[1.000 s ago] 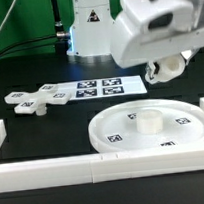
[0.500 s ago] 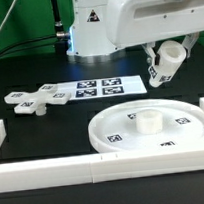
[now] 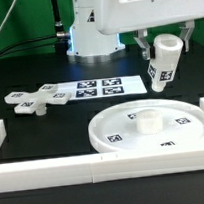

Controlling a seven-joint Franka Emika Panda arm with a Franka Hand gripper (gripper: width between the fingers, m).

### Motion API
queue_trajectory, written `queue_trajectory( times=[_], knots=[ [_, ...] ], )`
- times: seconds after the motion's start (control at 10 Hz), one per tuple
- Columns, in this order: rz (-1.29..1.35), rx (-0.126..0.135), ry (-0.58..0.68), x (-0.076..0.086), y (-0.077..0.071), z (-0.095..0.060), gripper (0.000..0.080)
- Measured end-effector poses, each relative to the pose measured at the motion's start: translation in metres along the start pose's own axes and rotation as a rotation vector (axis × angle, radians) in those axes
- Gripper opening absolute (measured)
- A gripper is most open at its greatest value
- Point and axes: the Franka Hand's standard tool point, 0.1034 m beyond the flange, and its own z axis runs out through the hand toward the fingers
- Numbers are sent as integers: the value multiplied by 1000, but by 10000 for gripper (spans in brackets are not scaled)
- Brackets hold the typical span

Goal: Assemble round table

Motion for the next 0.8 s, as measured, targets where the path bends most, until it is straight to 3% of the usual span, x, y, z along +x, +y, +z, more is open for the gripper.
queue_trajectory(
  times=[0.2,0.5,0.8],
  knots=[
    [6,-9,84,-2,3,3,407],
    [12,-15,73,5,26,3,407],
    [3,-15,83,5,22,3,407]
  ],
)
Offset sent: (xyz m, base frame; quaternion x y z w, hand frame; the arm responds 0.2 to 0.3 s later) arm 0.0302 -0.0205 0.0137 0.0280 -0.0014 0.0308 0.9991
